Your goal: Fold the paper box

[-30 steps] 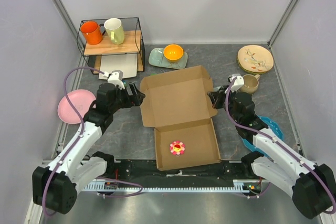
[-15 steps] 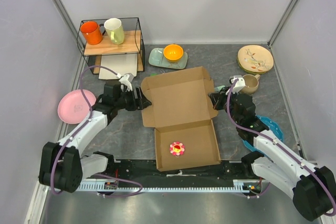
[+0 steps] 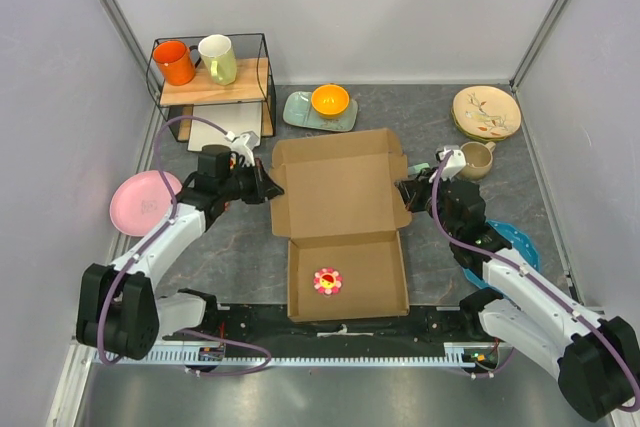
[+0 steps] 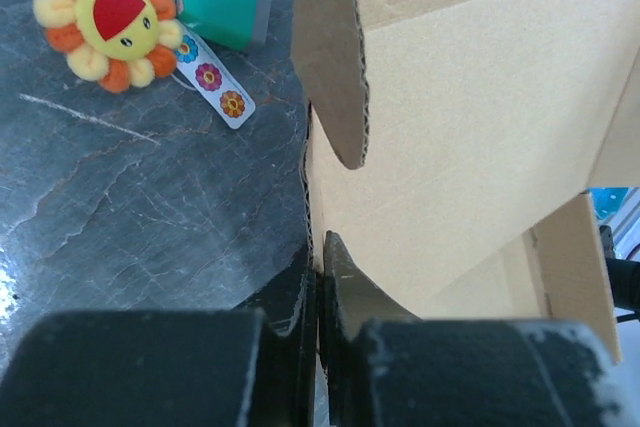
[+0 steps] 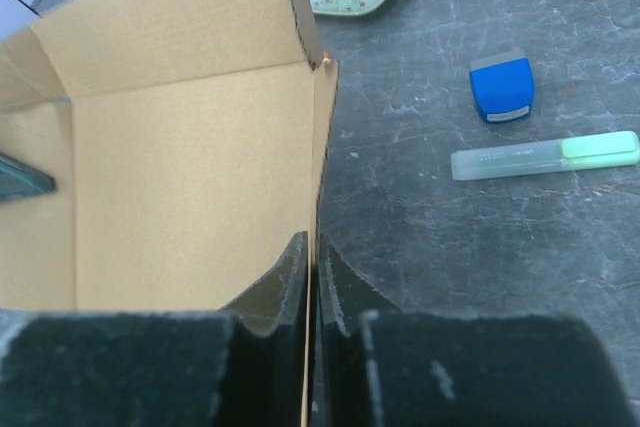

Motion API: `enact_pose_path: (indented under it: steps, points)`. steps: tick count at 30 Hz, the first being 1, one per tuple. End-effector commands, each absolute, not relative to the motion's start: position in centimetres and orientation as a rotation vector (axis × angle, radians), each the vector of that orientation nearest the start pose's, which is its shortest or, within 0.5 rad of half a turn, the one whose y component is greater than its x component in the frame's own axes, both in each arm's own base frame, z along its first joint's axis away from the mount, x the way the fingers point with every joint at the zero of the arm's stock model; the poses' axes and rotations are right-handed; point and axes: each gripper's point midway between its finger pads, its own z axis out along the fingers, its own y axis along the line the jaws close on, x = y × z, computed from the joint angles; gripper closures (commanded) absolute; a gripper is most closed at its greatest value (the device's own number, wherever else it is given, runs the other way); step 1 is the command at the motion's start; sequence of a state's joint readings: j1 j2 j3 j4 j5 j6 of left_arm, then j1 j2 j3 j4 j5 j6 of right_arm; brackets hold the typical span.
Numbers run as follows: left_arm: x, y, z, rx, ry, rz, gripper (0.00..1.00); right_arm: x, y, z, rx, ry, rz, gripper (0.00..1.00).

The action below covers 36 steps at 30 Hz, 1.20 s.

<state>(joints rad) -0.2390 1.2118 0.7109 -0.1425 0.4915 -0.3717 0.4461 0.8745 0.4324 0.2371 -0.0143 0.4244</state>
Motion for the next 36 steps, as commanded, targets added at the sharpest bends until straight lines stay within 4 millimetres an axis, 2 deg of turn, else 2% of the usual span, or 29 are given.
enact_pose_path:
  steps: [1, 2, 3, 4, 5, 6, 8, 9, 10, 13, 17, 18, 20, 24, 26, 27, 29, 30, 34, 36]
  points:
    - [30.7, -16.9, 17.4, 0.241, 2.077, -0.821, 0.96, 30.0, 16.8, 20.1, -0.038, 1.799, 0.649, 0.66]
    - [31.1, -17.0, 18.4, 0.25, 2.022, -0.813, 0.97, 30.0, 16.7, 20.0, -0.034, 1.82, 0.643, 0.59]
    - [30.9, -16.8, 17.8, 0.244, 2.018, -0.799, 0.98, 30.4, 16.8, 21.1, -0.029, 1.808, 0.641, 0.55]
    - [31.1, -17.0, 18.4, 0.258, 1.969, -0.797, 0.98, 30.7, 16.8, 21.1, -0.027, 1.825, 0.631, 0.51]
    - [31.6, -17.2, 20.5, 0.286, 1.851, -0.79, 0.98, 30.7, 16.8, 20.9, -0.038, 1.849, 0.617, 0.5]
    - [31.3, -17.2, 19.6, 0.31, 1.815, -0.776, 0.98, 31.2, 16.9, 21.8, -0.044, 1.837, 0.612, 0.49]
    - [31.6, -16.7, 19.6, 0.31, 1.75, -0.736, 0.98, 31.9, 16.5, 20.6, -0.04, 1.89, 0.55, 0.48]
    - [32.0, -16.4, 19.7, 0.32, 1.726, -0.703, 0.98, 32.2, 16.6, 21.1, -0.055, 1.889, 0.537, 0.48]
    - [32.2, -16.4, 19.7, 0.324, 1.719, -0.697, 0.98, 32.3, 16.8, 20.5, -0.067, 1.91, 0.536, 0.48]
    - [32.5, -16.4, 19.6, 0.333, 1.698, -0.683, 0.98, 32.2, 16.9, 19.8, -0.071, 1.928, 0.539, 0.5]
    - [32.8, -15.4, 18.8, 0.314, 1.676, -0.615, 0.98, 32.2, 16.6, 19.6, -0.078, 1.941, 0.519, 0.52]
    - [33.1, -15.1, 18.7, 0.317, 1.665, -0.586, 0.98, 32.4, 16.6, 20.2, -0.077, 1.932, 0.511, 0.53]
    - [33.3, -15.0, 19.0, 0.327, 1.643, -0.568, 0.98, 32.3, 16.4, 19.6, -0.078, 1.97, 0.487, 0.52]
    - [33.6, -15.6, 18.7, 0.4, 1.64, -0.563, 0.98, 32.7, 16.0, 20.3, -0.075, 1.963, 0.46, 0.46]
    - [33.5, -15.8, 18.5, 0.415, 1.643, -0.557, 0.98, 32.9, 15.8, 20.0, -0.093, 1.986, 0.422, 0.44]
    - [33.5, -15.8, 18.4, 0.424, 1.644, -0.554, 0.98, 33.2, 15.7, 20.6, -0.102, 1.979, 0.408, 0.42]
    - [33.2, -16.1, 18.3, 0.436, 1.641, -0.558, 0.98, 33.7, 15.5, 20.1, -0.116, 2.01, 0.365, 0.4]
    - [33.1, -16.3, 18.3, 0.45, 1.638, -0.562, 0.98, 34.0, 15.6, 20.5, -0.131, 2.007, 0.356, 0.4]
    - [32.9, -16.7, 18.4, 0.468, 1.633, -0.564, 0.98, 35.0, 16.3, 19.5, -0.157, 2.05, 0.349, 0.41]
    - [32.7, -16.8, 18.5, 0.478, 1.625, -0.562, 0.98, 35.2, 16.4, 19.2, -0.164, 2.057, 0.342, 0.46]
